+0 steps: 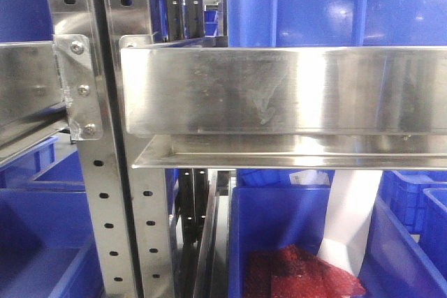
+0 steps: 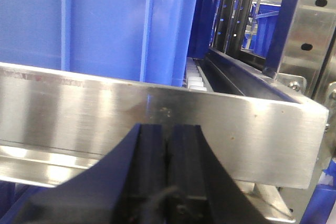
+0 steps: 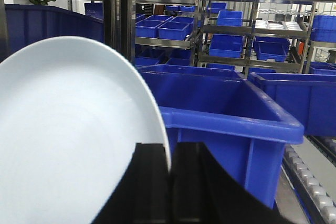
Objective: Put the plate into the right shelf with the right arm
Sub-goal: 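Lower the held plate into the blue bin on the shelf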
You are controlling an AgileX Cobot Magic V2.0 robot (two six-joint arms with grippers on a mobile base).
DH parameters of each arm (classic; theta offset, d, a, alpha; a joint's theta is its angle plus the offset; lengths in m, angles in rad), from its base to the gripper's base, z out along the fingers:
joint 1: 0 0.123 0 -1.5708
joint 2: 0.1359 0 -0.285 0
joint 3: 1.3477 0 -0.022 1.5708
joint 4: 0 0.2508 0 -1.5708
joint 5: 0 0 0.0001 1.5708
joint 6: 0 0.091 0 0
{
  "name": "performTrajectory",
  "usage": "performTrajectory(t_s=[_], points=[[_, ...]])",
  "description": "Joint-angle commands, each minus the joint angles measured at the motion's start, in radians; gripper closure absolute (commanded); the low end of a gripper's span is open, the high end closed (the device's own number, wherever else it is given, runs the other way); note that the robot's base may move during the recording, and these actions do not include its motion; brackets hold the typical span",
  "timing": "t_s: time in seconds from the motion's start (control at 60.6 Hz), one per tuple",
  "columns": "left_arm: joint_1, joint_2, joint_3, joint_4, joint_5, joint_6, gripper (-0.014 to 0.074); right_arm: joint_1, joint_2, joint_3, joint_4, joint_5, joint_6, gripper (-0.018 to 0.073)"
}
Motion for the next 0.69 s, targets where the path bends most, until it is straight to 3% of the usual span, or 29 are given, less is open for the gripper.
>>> performTrajectory(t_s=[0.0, 0.231, 0.676], points=[[-0.007, -0.012, 0.007, 0.000, -0.089, -0.006, 0.0643, -0.004, 0.016, -0.030, -0.013, -0.115, -0.001, 0.0505], [-0.007, -0.012, 0.007, 0.000, -0.089, -0.006, 0.0643, -0.004, 0.050, -0.161, -0.006, -0.126, 0.006, 0.0504], [-0.007, -0.012, 0.007, 0.000, -0.089, -0.006, 0.0643, -0.004, 0.652, -0.885, -0.006, 0.181, 0.006, 0.0505]])
